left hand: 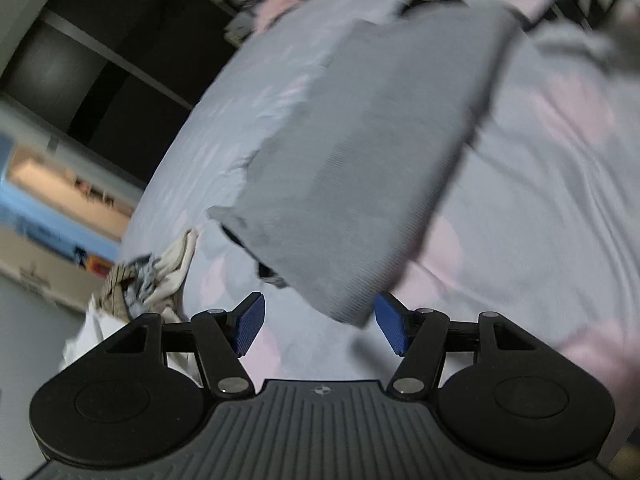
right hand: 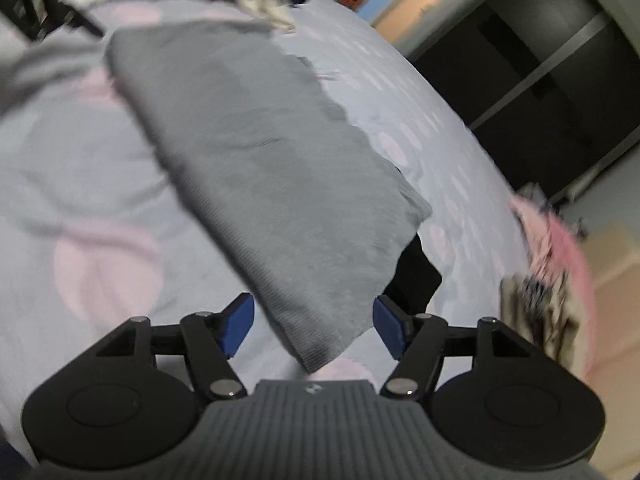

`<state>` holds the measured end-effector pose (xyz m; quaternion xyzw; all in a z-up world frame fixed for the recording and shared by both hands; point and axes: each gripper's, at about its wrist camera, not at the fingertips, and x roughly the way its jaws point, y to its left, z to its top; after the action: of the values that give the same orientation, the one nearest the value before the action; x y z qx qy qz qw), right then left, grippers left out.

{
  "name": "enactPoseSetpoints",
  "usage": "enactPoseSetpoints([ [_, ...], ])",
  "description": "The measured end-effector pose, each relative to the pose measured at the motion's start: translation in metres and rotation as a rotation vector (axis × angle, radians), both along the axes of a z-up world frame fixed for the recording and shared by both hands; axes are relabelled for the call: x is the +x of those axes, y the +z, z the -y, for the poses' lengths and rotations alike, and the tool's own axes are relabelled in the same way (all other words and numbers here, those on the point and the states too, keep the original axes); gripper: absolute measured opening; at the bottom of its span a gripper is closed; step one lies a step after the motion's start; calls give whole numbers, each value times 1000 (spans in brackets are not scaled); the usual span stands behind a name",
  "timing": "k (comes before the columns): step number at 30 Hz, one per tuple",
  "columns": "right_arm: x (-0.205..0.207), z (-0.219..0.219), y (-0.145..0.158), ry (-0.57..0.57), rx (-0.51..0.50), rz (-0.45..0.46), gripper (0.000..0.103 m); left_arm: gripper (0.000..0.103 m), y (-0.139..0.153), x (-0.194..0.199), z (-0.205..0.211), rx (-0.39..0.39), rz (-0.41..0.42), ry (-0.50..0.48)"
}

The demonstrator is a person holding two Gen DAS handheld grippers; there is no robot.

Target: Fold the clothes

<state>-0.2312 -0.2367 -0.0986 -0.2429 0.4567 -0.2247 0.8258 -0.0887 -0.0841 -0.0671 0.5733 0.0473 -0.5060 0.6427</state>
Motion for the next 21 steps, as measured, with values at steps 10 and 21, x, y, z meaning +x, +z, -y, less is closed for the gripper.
enactPoseSetpoints([
  [10,5,-15,-52,126,-281,-177,67,59,-57,-18,12,37,290,-85],
  [21,17,-5,-64,148,-380,-203,23,24,-61,-12,35,-9,323,-65],
])
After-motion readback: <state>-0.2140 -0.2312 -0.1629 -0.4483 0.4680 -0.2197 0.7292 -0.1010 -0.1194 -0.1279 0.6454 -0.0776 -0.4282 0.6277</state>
